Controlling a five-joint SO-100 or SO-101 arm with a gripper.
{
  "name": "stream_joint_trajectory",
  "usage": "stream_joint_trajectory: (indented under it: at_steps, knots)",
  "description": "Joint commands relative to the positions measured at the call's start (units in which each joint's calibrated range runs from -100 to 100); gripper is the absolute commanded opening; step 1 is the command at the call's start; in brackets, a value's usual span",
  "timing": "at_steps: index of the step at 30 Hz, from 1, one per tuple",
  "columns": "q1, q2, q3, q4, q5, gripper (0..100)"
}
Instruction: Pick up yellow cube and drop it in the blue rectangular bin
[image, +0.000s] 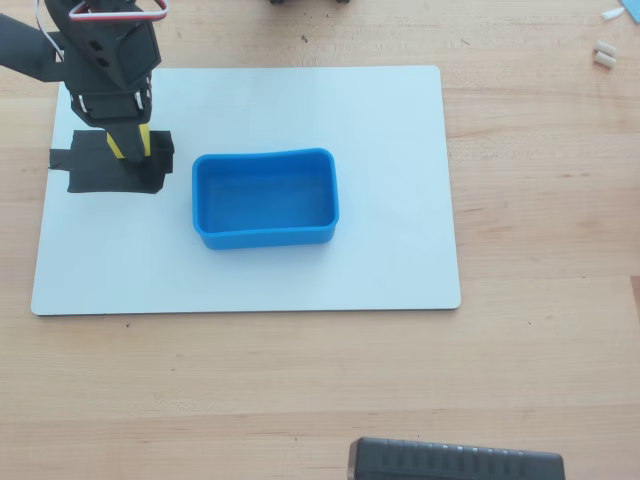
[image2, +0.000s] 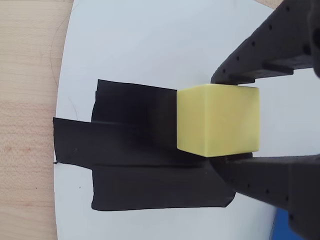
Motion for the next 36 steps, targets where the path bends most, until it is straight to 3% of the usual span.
stream_joint_trajectory:
  at_steps: [1,14,22,36]
  knots:
    - [-0.25,-1.48,-5.97,1.92,-1.56,8]
    - [-11.91,-19.78,-5.52,17.28,-9.62,8]
    - [-24.43,-30.09,1.57,17.28,-14.95,8]
    - [-25.55,-35.76,22.75,-9.64,-16.12,8]
